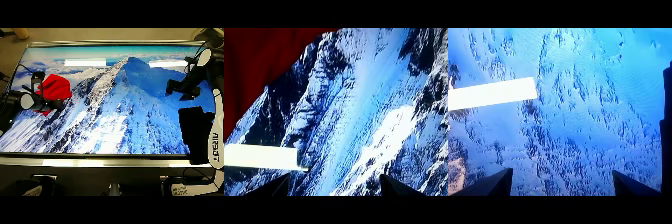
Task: Fold the shirts.
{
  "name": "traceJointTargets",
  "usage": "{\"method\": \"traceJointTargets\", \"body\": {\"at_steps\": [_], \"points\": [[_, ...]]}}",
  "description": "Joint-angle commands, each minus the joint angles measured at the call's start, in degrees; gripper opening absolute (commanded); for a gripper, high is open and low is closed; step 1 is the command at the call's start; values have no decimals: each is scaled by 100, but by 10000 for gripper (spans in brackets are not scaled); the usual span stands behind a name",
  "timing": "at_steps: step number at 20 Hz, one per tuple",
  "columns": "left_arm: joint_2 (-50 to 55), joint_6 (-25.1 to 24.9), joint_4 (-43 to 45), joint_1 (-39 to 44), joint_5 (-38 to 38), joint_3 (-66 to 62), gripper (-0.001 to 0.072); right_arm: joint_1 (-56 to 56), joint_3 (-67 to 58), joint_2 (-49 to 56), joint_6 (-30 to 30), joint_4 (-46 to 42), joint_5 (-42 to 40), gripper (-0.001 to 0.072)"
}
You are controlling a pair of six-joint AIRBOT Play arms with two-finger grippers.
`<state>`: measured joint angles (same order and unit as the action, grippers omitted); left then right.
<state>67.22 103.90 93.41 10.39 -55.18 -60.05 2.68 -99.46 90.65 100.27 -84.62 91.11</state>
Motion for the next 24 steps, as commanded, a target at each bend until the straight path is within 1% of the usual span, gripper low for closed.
{"method": "traceJointTargets", "body": {"at_steps": [1, 2, 4, 5, 6, 7, 9, 10, 11, 14, 16, 17, 18, 19, 20, 21, 23, 24], "points": [[256, 15, 13, -20, 986, -20, 655, -4, -7, 0, -9, -7, -629, 653], [398, 219, 129, -177, 918, -114, 657, -4, -7, 2, -125, -7, -737, 653], [857, 850, -15, -1082, 243, -562, 676, -4, -7, 7, -216, -4, -901, 653], [1036, 1147, -380, -1611, -2, -723, 677, -4, -7, 13, -216, 2, -951, 653], [1154, 1272, -793, -2085, -79, -745, 676, -4, -7, 13, -216, 13, -973, 653], [1250, 1274, -1132, -2476, -68, -682, 676, -4, -7, 13, -216, 31, -964, 653], [1375, 1281, -1318, -2839, 127, -422, 676, -4, -4, 13, -216, 173, -964, 653], [1419, 1392, -1333, -2881, 273, -256, 676, -4, -7, 13, -219, 236, -966, 653], [1462, 1471, -1370, -2881, 503, -68, 675, -4, -7, 13, -219, 269, -964, 653], [1545, 1353, -1803, -2723, 1545, 308, 666, -4, -7, 11, -216, 330, -949, 652], [1703, 1360, -1912, -2597, 1884, 339, 665, -4, -7, 11, -219, 361, -876, 649], [1790, 1355, -1982, -2535, 2090, 337, 646, -4, -7, 7, -219, 369, -807, 611], [1827, 1360, -2000, -2479, 2295, 337, 556, -4, -11, 4, -221, 398, -697, 601], [1823, 1364, -2020, -2439, 2455, 332, 392, -4, -11, -2, -240, 426, -590, 601], [1799, 1355, -2199, -2420, 2496, 308, 99, -4, -11, -20, -291, 470, -496, 600], [1729, 1226, -2430, -2404, 2455, 247, 27, -4, -13, -57, -328, 470, -439, 598], [1281, 350, -2758, -2245, 2507, 44, 23, -4, -13, -238, -413, 437, -483, 594], [874, -227, -2745, -2072, 2575, -118, 23, -4, -13, -387, -411, 404, -555, 594]]}}
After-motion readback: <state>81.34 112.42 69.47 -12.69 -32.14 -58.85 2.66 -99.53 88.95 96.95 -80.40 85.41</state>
